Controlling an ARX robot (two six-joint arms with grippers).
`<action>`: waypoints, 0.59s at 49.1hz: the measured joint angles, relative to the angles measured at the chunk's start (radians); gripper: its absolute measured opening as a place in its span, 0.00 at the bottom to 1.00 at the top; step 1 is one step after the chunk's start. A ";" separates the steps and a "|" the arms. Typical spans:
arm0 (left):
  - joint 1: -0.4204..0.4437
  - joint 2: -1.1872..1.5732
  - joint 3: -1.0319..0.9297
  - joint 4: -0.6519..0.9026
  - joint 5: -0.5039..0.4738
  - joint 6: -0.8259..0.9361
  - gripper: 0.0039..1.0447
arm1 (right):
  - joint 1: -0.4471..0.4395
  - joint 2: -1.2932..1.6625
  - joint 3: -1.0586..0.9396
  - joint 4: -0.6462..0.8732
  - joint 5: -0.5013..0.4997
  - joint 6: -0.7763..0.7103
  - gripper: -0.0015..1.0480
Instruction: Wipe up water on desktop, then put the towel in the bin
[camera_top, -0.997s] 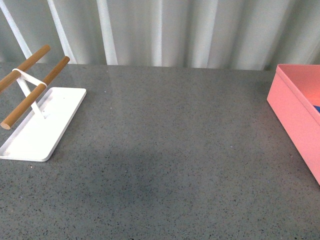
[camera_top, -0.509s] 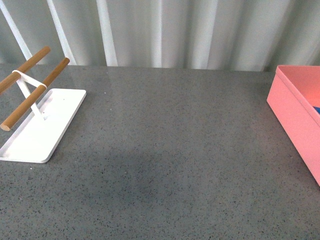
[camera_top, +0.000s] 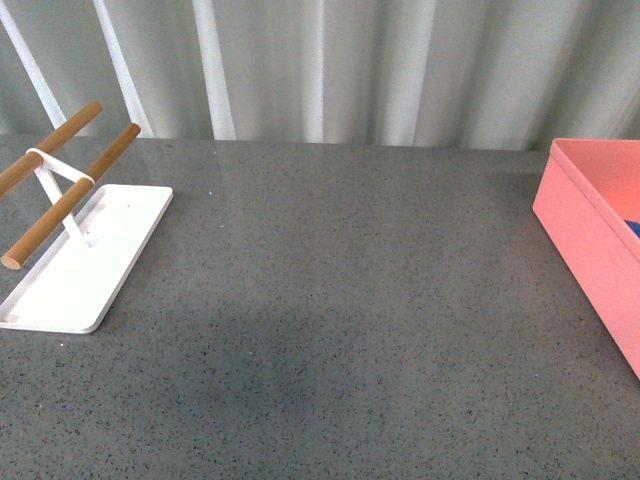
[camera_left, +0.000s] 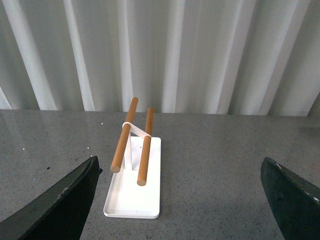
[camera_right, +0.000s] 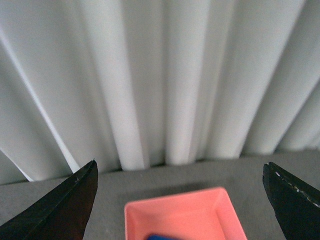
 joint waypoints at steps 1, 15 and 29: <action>0.000 0.000 0.000 0.000 0.000 0.000 0.94 | 0.008 -0.031 -0.031 0.047 -0.025 0.001 0.90; 0.000 0.000 0.000 0.000 0.000 0.000 0.94 | 0.094 -0.358 -0.669 0.455 -0.003 0.002 0.34; 0.000 0.000 0.000 0.000 0.000 0.000 0.94 | 0.168 -0.539 -0.975 0.573 0.077 0.002 0.03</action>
